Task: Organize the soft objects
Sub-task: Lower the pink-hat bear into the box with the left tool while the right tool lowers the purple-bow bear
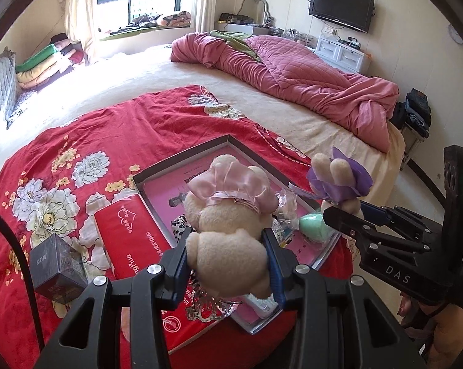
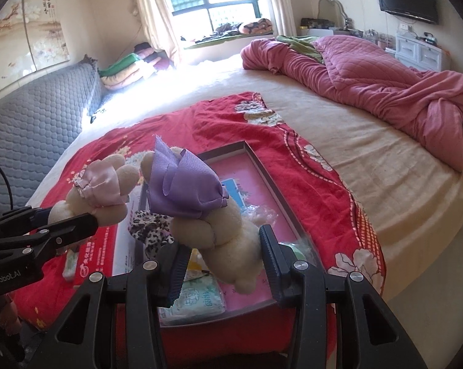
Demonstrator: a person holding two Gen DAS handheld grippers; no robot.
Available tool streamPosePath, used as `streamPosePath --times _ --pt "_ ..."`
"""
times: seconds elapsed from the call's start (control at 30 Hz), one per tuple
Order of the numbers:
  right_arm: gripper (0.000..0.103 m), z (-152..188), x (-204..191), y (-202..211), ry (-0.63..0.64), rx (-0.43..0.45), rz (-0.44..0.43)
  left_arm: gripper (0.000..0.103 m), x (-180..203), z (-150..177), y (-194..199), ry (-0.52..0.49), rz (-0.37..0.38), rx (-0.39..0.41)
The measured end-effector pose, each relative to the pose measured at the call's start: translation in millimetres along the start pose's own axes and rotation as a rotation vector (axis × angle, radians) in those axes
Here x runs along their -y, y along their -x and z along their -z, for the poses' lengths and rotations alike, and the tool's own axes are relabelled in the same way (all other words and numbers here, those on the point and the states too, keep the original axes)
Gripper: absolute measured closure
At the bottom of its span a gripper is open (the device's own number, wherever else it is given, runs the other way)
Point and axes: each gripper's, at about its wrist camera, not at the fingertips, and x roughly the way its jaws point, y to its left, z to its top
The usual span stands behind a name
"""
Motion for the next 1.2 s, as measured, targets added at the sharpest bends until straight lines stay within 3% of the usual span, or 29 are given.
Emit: streamPosePath --times 0.47,1.03,1.2 --pt "0.057 19 10 -37 -0.059 -0.068 0.028 0.06 10 -1 -47 -0.027 -0.015 -0.071" --pt "0.056 24 14 -50 -0.079 -0.076 0.085 0.06 13 -5 -72 -0.041 -0.023 -0.103" --pt "0.054 29 6 -61 -0.055 -0.111 0.065 0.06 9 -5 -77 -0.034 -0.027 -0.113"
